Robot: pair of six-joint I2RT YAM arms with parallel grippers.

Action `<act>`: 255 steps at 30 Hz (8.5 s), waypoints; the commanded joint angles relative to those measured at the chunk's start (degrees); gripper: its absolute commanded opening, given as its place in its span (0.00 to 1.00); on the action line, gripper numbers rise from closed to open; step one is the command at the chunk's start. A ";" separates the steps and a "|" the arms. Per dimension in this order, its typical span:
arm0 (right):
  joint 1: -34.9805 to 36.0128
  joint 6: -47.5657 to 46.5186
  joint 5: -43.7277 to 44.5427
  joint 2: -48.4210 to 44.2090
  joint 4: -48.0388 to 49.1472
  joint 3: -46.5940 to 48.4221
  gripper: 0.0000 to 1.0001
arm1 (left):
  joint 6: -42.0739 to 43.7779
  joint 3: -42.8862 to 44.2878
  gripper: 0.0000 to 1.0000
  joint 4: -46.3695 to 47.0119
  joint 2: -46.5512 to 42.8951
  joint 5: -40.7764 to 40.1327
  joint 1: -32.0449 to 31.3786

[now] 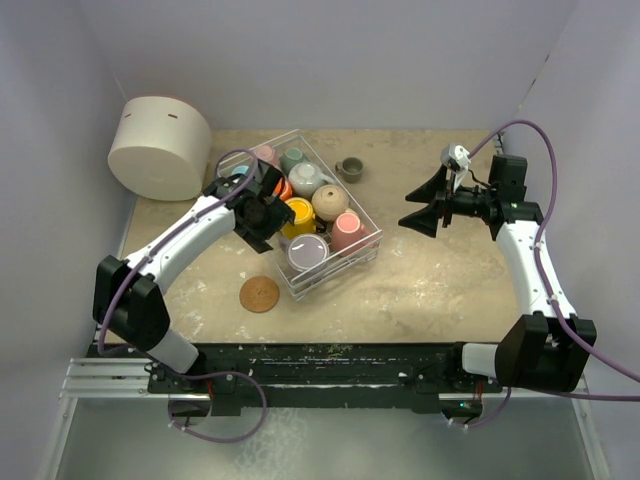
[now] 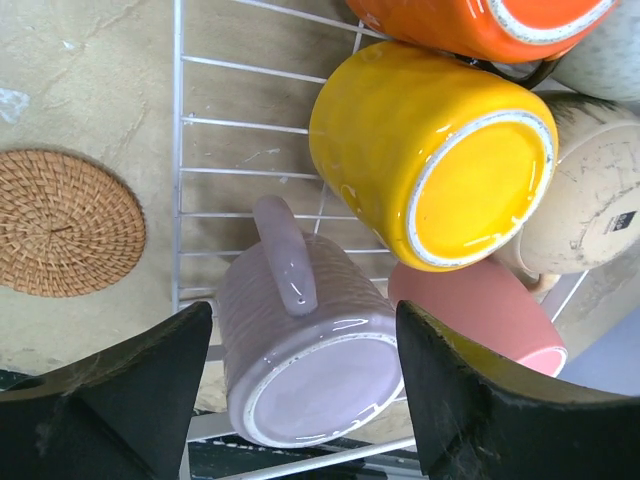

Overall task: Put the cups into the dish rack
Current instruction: Turn the cup upside down in the dish rack, then pick up the cup at the center of the board, then turn the cup upside down in the dish rack.

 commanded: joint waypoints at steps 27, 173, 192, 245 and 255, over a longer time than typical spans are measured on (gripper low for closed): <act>2.97 -6.31 21.32 5.39 -2.08 8.97 0.79 | 75.01 -16.02 0.91 25.93 -30.77 0.90 -0.04; 7.67 38.10 -4.90 -11.42 73.67 -21.72 0.00 | -10.52 -39.26 0.80 115.47 -10.15 4.50 -30.88; 7.82 39.28 -4.98 -11.51 75.78 -22.35 0.00 | -11.81 -36.45 0.61 116.27 -7.06 3.69 -30.81; 7.82 30.20 -4.23 -13.34 65.65 -21.29 0.43 | -5.67 -38.27 0.00 121.57 -9.75 2.13 -28.77; 7.58 8.63 -3.03 -13.93 31.85 -11.12 0.77 | 0.90 -40.40 0.00 114.51 -14.43 2.11 -26.51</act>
